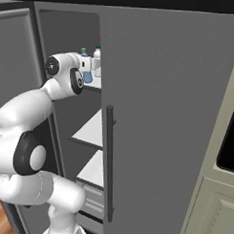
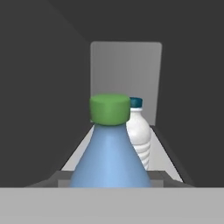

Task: Take the bottled waters from the counter and place them in the freezer to freeze. Close the freezer door after placing the bottles.

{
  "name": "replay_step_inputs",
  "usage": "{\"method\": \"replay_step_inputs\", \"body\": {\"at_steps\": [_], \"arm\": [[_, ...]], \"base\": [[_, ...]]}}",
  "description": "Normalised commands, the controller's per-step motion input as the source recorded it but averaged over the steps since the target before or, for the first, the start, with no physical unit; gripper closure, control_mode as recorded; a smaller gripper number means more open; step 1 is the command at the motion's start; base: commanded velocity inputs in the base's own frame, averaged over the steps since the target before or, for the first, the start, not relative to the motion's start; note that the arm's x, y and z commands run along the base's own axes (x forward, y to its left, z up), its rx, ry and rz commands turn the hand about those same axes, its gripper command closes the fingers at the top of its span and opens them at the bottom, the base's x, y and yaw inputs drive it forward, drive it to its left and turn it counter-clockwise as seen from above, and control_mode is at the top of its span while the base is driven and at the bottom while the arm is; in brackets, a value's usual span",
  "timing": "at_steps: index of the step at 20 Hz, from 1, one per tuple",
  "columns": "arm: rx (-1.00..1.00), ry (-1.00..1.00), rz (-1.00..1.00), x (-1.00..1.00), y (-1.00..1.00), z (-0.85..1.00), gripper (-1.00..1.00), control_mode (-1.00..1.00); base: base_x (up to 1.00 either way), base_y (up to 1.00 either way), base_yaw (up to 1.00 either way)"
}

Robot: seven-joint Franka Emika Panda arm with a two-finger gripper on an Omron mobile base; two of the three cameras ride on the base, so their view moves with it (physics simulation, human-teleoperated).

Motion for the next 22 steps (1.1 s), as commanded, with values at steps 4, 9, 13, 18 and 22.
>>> {"method": "replay_step_inputs", "body": {"at_steps": [4, 9, 13, 18, 22], "arm": [[0.0, 0.0, -0.03, 0.01, 0.0, -0.42, 1.0, -1.0], [0.0, 0.0, -0.03, 0.0, 0.0, -0.35, 1.0, -1.0], [0.0, -0.01, -0.01, 0.0, 0.0, -0.29, 1.0, -1.0], [0.0, 0.0, 0.0, 0.0, 0.0, -0.01, 1.0, -1.0], [0.0, 0.0, 0.0, 0.0, 0.0, 0.0, 1.0, -1.0]], "base": [[0.0, 0.0, 0.0], [0.0, 0.0, 0.0], [0.0, 0.0, 0.0], [0.0, 0.0, 0.0], [0.0, 0.0, 0.0]]}}
